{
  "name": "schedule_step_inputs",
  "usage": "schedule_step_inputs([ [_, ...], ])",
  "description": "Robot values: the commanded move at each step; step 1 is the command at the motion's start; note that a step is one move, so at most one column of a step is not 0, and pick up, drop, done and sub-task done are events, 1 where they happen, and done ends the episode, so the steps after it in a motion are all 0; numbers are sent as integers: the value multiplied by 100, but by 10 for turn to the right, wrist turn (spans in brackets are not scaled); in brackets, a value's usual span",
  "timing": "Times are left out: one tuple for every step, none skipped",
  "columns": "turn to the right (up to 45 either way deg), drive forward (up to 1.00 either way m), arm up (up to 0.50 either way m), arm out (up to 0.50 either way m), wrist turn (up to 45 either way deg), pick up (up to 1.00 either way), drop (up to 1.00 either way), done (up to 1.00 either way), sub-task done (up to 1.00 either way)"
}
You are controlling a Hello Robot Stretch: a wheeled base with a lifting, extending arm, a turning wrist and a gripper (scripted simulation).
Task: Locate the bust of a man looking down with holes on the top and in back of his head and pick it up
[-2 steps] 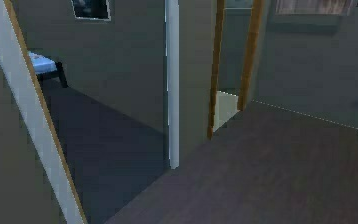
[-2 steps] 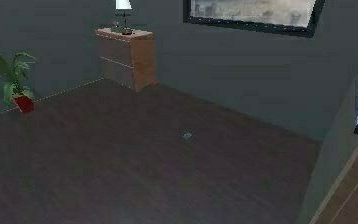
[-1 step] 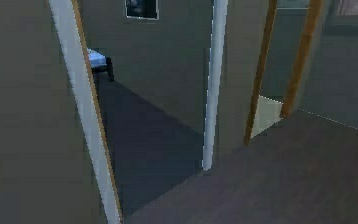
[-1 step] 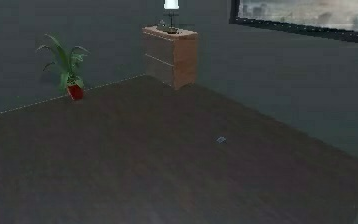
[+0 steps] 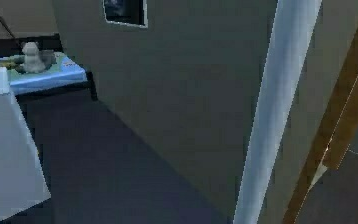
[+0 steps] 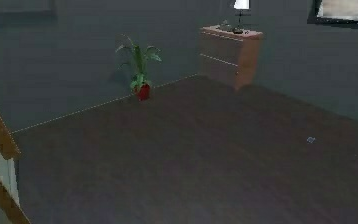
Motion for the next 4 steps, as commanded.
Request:
schedule_step_inputs([
  [-60, 0, 0, 0, 0, 0, 0, 0, 0],
  [0, 15, 0, 0, 0, 0, 0, 0, 0],
  [-270, 0, 0, 0, 0, 0, 0, 0, 0],
  [0, 100, 0, 0, 0, 0, 0, 0, 0],
])
